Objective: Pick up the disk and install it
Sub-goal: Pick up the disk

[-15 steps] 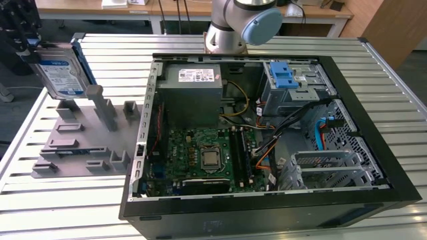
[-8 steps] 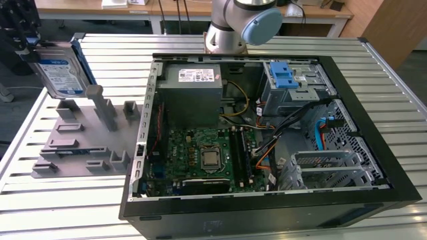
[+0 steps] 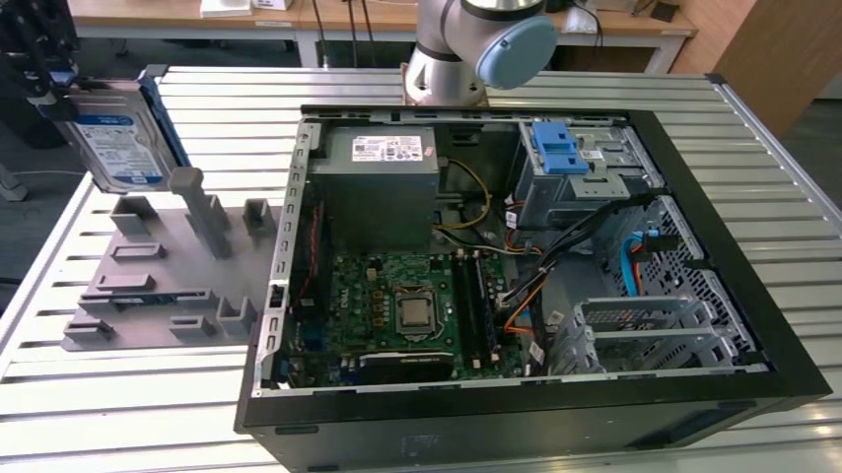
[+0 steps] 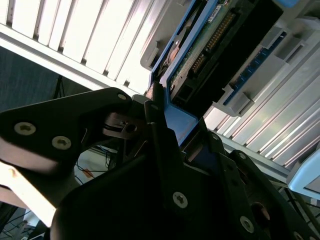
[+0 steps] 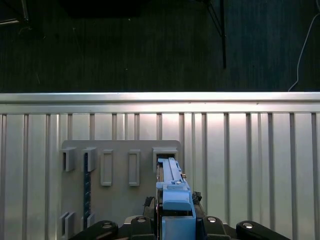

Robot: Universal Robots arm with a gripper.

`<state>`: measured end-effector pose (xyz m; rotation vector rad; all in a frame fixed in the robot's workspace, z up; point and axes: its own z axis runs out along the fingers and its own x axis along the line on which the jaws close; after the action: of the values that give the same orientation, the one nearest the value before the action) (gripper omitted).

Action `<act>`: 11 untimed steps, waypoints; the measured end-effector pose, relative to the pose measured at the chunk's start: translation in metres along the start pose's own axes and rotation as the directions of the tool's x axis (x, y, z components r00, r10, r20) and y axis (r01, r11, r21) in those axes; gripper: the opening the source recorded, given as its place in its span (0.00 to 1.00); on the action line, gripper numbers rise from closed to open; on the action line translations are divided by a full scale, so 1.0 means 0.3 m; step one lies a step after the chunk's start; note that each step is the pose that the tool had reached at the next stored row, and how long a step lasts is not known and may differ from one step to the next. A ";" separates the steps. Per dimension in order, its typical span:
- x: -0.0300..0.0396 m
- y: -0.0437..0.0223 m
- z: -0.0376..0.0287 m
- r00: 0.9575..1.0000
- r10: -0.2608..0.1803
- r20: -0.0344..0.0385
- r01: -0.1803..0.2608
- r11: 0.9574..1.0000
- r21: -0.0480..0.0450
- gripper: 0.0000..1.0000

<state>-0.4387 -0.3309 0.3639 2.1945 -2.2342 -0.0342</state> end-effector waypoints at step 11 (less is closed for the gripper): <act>0.000 0.000 -0.013 1.000 0.000 0.000 0.000 1.000 0.000 0.37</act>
<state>-0.4387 -0.3309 0.3678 2.1945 -2.2341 -0.0342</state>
